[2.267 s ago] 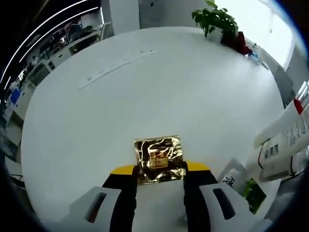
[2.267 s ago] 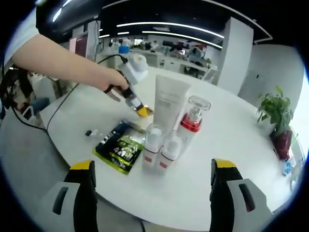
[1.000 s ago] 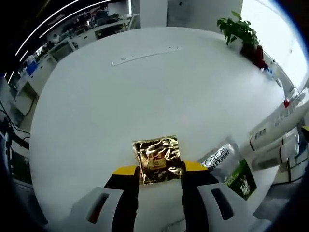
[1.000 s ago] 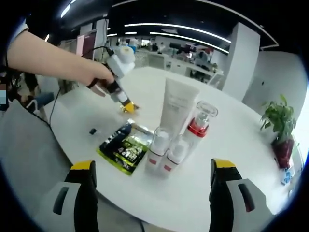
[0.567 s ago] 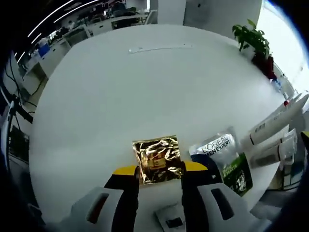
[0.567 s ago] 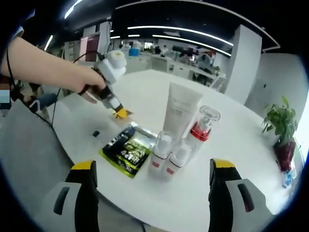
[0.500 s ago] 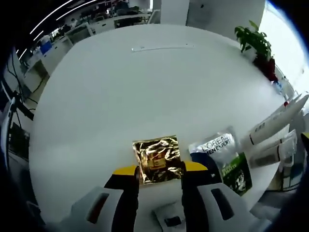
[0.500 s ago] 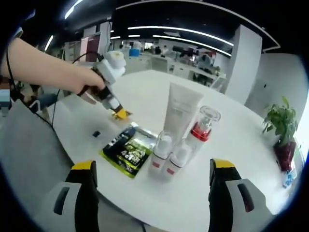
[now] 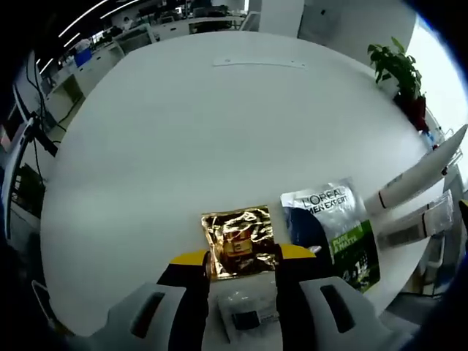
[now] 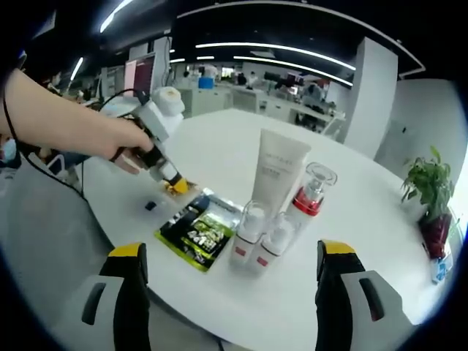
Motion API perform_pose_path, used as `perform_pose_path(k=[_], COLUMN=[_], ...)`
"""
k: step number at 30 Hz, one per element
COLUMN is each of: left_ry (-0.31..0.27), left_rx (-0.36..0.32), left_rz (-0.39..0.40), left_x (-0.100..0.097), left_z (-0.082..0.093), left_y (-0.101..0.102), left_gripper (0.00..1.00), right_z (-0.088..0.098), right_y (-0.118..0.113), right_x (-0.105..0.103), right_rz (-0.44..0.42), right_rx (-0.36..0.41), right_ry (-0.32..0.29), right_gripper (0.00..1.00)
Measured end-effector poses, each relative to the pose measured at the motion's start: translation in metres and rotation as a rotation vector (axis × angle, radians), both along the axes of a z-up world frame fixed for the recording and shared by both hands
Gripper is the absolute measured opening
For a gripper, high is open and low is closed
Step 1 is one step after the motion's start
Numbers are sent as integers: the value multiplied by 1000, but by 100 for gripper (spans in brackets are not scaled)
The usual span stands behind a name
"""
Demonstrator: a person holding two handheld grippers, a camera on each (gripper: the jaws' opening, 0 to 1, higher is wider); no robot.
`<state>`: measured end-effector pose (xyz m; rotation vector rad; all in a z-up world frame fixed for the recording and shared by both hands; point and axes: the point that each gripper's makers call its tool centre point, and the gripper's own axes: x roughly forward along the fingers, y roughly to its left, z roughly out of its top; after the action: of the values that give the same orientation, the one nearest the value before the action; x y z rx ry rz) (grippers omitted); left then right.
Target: Arrange the skincare products in the storage area until every visible bottle or jar stands upright without overlapping.
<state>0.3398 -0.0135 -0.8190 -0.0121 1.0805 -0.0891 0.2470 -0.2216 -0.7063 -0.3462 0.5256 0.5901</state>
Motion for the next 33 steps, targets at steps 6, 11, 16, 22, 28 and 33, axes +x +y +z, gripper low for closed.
perform_pose_path(k=[6,11,16,22,28,33], left_ry=[-1,-6,-7,-7,-5,-9], left_rx=[18,16,7,13,15,21], left_rz=[12,37,53,33,22,13], left_x=[-1,-2,-2,-4,-12,-13], left_z=[-4,-5,-7,-8,-4,0], left_y=[1,1,1,1,-2,-1], left_gripper=[36,36,37,39,43,43], right_z=[-1,-2,-3,-3,-4,-4], right_y=[2,3,5,5,4,4], right_x=[-1,-3,-4,-4,-3,-4], right_rz=[15,27,38,39,33,34], right_rx=[-8,-13,-18,-18,-17,-21], right_ry=[2,4,8,11,15,13], right_gripper=[94,94,94,94,93,93])
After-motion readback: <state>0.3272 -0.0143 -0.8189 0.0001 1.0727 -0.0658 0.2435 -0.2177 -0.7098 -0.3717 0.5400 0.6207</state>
